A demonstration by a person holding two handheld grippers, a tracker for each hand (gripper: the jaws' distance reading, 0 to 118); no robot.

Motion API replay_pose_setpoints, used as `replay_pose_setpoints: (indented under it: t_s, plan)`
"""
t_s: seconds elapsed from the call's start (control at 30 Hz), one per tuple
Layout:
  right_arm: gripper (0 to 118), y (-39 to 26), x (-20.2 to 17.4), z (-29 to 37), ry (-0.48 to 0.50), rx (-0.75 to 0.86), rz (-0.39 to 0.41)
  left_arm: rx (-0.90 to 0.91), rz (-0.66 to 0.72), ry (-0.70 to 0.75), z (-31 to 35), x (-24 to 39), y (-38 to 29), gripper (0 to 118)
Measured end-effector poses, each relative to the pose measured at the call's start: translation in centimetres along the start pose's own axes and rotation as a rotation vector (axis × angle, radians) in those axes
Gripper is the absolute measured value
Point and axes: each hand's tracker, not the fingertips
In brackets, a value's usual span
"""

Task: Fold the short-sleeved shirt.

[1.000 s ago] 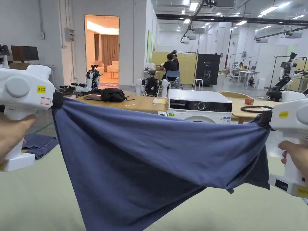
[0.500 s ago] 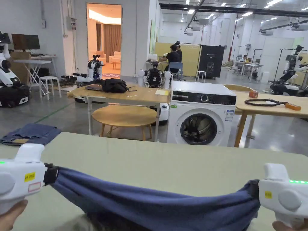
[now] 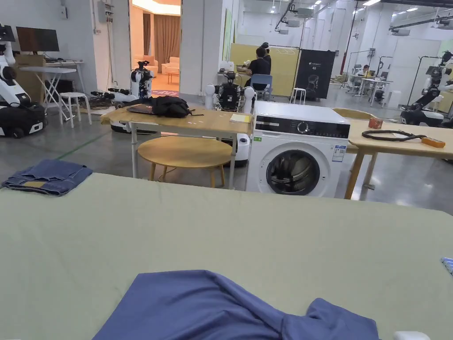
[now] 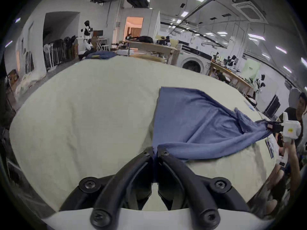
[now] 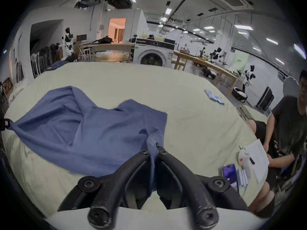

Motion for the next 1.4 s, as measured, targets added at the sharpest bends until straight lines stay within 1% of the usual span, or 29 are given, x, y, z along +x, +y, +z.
replay_pose_setpoints:
  t_s: [0.13, 0.17, 0.2, 0.23, 0.27, 0.3, 0.33, 0.37, 0.47, 0.57, 0.6, 0.63, 0.67, 0.7, 0.73, 0.77, 0.8, 0.83, 0.9, 0.93, 0.97, 1.03, 1.13, 1.33, 1.4]
  plan:
    - [4, -1.8, -0.2, -0.4, 0.014, -0.036, -0.034, -0.065, 0.007, -0.012, -0.9, 0.0, -1.4, 0]
    - [5, -2.1, -0.3, -0.4, 0.014, -0.035, -0.033, -0.061, 0.003, -0.010, -0.9, 0.2, -1.6, 0]
    - [9, -2.4, -0.4, -0.2, 0.010, -0.030, -0.031, -0.062, -0.001, -0.006, -0.7, 0.4, -1.5, 4]
    - [21, -2.5, -0.5, 0.1, -0.001, -0.018, -0.034, -0.061, -0.001, -0.003, -1.2, 0.1, -1.6, 19]
    - [40, -2.5, -0.5, 0.5, -0.002, 0.000, -0.043, -0.054, -0.001, -0.008, -1.1, 0.1, -1.5, 33]
    - [62, -2.5, -0.6, 1.1, 0.021, 0.034, -0.073, -0.034, 0.003, -0.030, -0.8, 0.2, -1.2, 37]
    - [65, -2.3, -0.8, 1.7, 0.031, 0.060, -0.089, -0.005, 0.004, -0.049, -0.5, 0.5, -1.0, 42]
    - [65, -2.0, -1.0, 2.3, 0.020, 0.094, -0.098, 0.025, -0.007, -0.045, -0.1, 0.9, -0.9, 46]
    - [65, -0.9, -2.2, 3.9, 0.052, 0.175, -0.106, 0.118, -0.061, -0.058, 0.8, 3.0, 0.3, 46]
    - [65, 0.2, -3.5, 5.4, 0.094, 0.293, -0.151, 0.216, -0.119, -0.047, 1.2, 5.9, 1.4, 46]
    - [62, 0.5, -4.1, 5.8, 0.100, 0.322, -0.166, 0.251, -0.134, -0.032, 1.4, 6.9, 1.8, 46]
    - [49, 1.0, -4.6, 6.3, 0.109, 0.349, -0.180, 0.289, -0.157, -0.021, 1.4, 8.1, 2.1, 45]
    - [25, 1.3, -5.1, 6.7, 0.117, 0.371, -0.185, 0.319, -0.181, -0.010, 1.5, 9.0, 2.4, 39]
    - [5, 1.6, -5.9, 7.1, 0.114, 0.403, -0.187, 0.342, -0.199, -0.010, 1.7, 9.9, 2.8, 25]
    - [5, 1.9, -6.5, 7.5, 0.097, 0.419, -0.190, 0.351, -0.209, -0.021, 1.8, 10.8, 3.2, 12]
    - [1, 2.1, -7.1, 7.9, 0.084, 0.430, -0.194, 0.352, -0.211, -0.020, 1.7, 11.5, 3.5, 3]
    - [0, 2.5, -7.4, 8.3, 0.120, 0.437, -0.198, 0.365, -0.218, -0.013, 1.7, 12.3, 3.7, 1]
    - [0, 2.7, -7.8, 8.5, 0.173, 0.448, -0.200, 0.371, -0.218, -0.007, 1.7, 13.0, 3.9, 0]
    - [0, 3.1, -9.0, 8.8, 0.145, 0.454, -0.176, 0.363, -0.207, -0.024, 1.4, 13.6, 4.4, 0]
    - [0, 3.3, -9.4, 8.8, 0.155, 0.451, -0.156, 0.342, -0.181, -0.060, 1.0, 13.7, 4.6, 0]
    - [0, 3.3, -9.7, 8.7, 0.175, 0.449, -0.153, 0.333, -0.165, -0.068, 0.7, 13.7, 4.8, 0]
    - [0, 3.5, -10.3, 8.4, 0.195, 0.428, -0.151, 0.301, -0.171, -0.072, -0.7, 13.3, 5.5, 0]
    - [0, 3.4, -10.6, 7.2, 0.223, 0.393, -0.145, 0.195, -0.175, -0.082, -3.9, 11.8, 7.6, 0]
    - [0, 3.3, -10.4, 4.3, 0.209, 0.318, -0.113, -0.002, -0.093, -0.092, -12.7, 7.0, 15.2, 0]
    - [0, 3.2, -10.0, 3.3, 0.198, 0.297, -0.114, -0.032, -0.059, -0.113, -15.4, 5.6, 17.3, 0]
